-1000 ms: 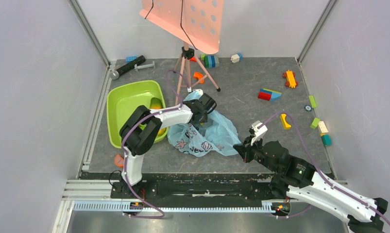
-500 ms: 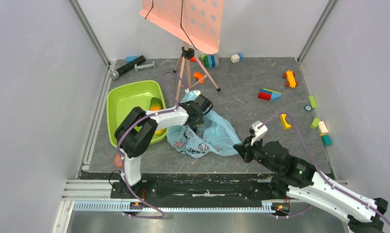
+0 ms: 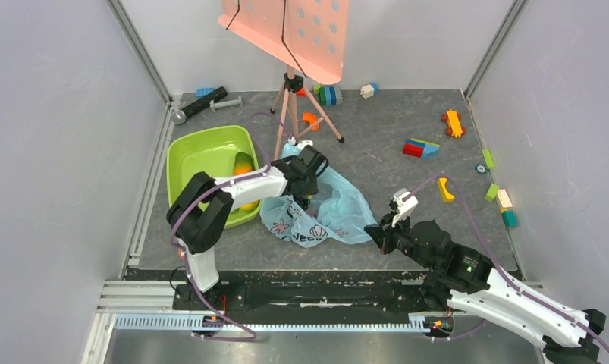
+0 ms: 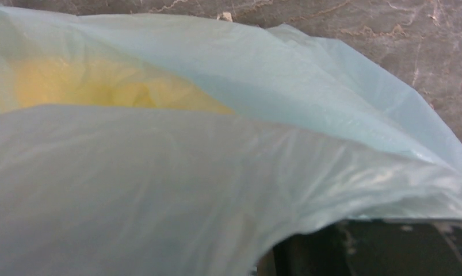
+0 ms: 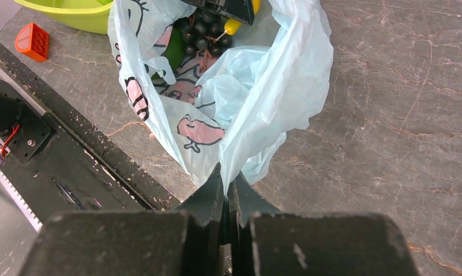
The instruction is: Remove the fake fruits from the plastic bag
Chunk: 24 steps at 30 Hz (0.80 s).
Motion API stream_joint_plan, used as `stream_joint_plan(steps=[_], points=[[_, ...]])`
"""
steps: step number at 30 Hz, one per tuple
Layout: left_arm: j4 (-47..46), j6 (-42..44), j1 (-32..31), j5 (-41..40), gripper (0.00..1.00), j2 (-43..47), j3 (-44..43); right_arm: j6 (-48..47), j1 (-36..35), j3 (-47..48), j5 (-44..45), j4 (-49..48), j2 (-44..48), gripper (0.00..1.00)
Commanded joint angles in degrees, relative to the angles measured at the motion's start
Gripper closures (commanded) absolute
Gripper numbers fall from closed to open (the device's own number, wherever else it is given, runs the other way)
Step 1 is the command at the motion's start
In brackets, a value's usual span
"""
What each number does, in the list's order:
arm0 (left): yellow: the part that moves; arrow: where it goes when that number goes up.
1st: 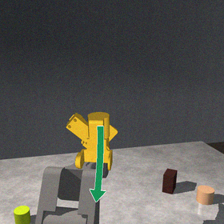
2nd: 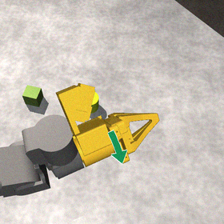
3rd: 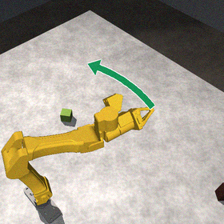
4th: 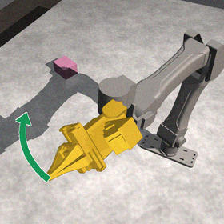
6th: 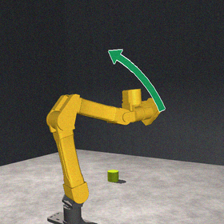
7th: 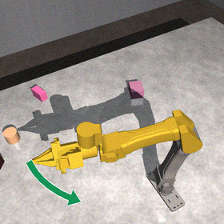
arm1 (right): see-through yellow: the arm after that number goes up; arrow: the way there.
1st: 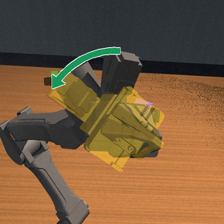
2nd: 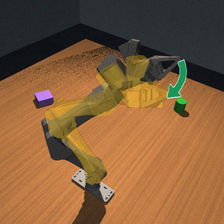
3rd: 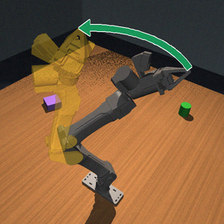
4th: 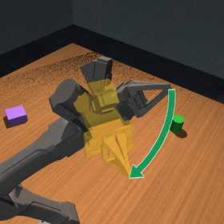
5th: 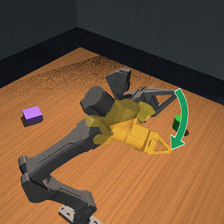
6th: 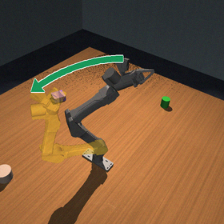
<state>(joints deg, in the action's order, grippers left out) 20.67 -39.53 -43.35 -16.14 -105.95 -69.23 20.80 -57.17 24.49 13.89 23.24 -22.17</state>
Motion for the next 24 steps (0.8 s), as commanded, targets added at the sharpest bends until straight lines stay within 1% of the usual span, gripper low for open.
stream_joint_plan(steps=[1,5,9,12,16,20,24], points=[[0.9,3.2,0.2,2.4,0.82,4.9,0.7,-0.4,0.0,1.2,0.6,-1.3,-0.5,1.0],[1.3,3.6,0.2,1.7,0.83,7.0,1.6,-0.3,0.0,1.2,0.6,-1.6,-0.6,1.0],[1.2,3.1,0.3,0.5,0.8,6.7,1.6,-0.1,0.0,1.2,0.7,-1.7,-0.5,1.0],[-0.4,2.0,0.3,1.9,0.81,6.7,2.0,-0.2,0.0,1.3,0.6,-1.3,-0.3,1.0],[-4.4,2.2,0.3,7.3,0.81,9.0,3.8,-0.1,0.0,1.5,1.3,-0.6,0.2,1.0],[-4.7,4.1,0.3,15.3,0.8,11.1,3.4,-0.2,0.0,1.6,1.6,-0.6,0.1,1.0],[-3.5,5.9,0.3,24.9,0.8,12.4,2.7,-0.3,0.0,1.4,1.6,-1.1,-0.4,1.0]])
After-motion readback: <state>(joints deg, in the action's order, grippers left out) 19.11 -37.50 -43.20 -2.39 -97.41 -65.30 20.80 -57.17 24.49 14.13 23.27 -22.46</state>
